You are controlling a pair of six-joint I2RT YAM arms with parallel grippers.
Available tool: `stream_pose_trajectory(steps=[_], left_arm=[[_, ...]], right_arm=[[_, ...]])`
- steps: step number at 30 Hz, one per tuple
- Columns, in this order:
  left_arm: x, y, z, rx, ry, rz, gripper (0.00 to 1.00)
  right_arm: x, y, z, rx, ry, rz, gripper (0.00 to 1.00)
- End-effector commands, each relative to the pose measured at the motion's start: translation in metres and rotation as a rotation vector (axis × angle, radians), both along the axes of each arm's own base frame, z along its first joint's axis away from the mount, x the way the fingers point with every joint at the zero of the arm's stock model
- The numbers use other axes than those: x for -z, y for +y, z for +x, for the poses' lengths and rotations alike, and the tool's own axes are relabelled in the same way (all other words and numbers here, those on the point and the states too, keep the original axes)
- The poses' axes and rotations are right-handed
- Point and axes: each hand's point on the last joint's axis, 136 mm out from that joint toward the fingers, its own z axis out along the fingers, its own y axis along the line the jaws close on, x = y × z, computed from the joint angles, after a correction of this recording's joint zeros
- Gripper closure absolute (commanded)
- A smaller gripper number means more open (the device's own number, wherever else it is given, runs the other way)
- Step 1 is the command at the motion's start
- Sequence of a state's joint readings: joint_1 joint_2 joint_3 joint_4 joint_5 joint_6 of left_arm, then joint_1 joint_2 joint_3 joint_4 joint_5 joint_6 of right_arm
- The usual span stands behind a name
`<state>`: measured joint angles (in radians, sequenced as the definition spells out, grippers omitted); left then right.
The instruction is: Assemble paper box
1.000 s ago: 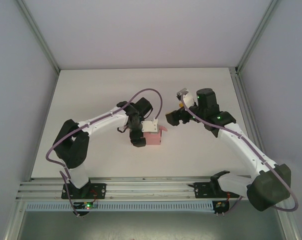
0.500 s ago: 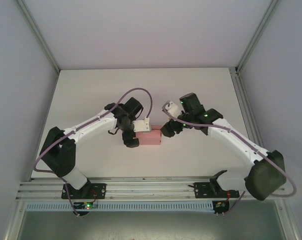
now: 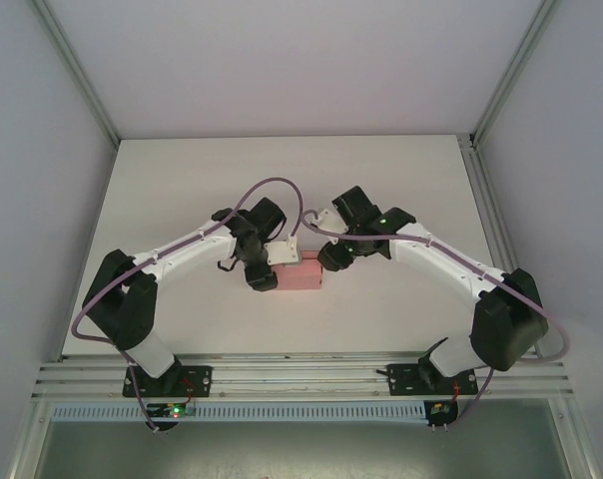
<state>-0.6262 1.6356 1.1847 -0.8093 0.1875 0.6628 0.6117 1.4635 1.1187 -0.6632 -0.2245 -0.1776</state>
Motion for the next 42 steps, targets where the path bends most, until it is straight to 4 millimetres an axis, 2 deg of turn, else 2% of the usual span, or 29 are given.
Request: stream_pose_trajectory(steps=[1,5,11,19,24,26,30,36,40,42], left_arm=[[-0.008,-0.005,0.008,-0.027,-0.024,-0.045,0.38],[-0.012,-0.008,0.011,-0.051,-0.036,-0.069,0.45],[-0.009,-0.018,0.017,-0.097,-0.02,-0.099,0.51],[-0.008,-0.023,0.027,-0.122,-0.027,-0.102,0.52],[-0.007,-0.022,0.029,-0.126,-0.038,-0.095,0.52],[-0.007,-0.023,0.03,-0.125,-0.04,-0.1,0.52],[-0.009,-0.025,0.032,-0.124,-0.053,-0.109,0.52],[-0.011,-0.024,0.034,-0.127,-0.061,-0.105,0.5],[-0.011,-0.023,0.036,-0.134,-0.07,-0.098,0.49],[-0.012,-0.023,0.036,-0.137,-0.068,-0.094,0.49]], right_arm=[[-0.006,-0.002,0.007,0.023,-0.031,-0.029,0.74],[-0.012,0.006,0.001,0.015,-0.003,0.025,0.92],[-0.015,0.015,0.006,0.121,0.06,0.094,1.0],[-0.02,0.048,0.015,0.352,0.243,0.319,1.0],[-0.024,0.051,0.014,0.43,0.311,0.405,1.0],[-0.025,0.054,0.011,0.392,0.309,0.42,1.0],[-0.003,0.044,0.014,0.387,0.267,0.343,1.0],[0.028,0.022,0.017,0.296,0.097,0.186,1.0],[0.041,0.007,0.019,0.265,0.009,0.105,1.0],[0.042,0.008,0.016,0.238,-0.002,0.104,1.0]])
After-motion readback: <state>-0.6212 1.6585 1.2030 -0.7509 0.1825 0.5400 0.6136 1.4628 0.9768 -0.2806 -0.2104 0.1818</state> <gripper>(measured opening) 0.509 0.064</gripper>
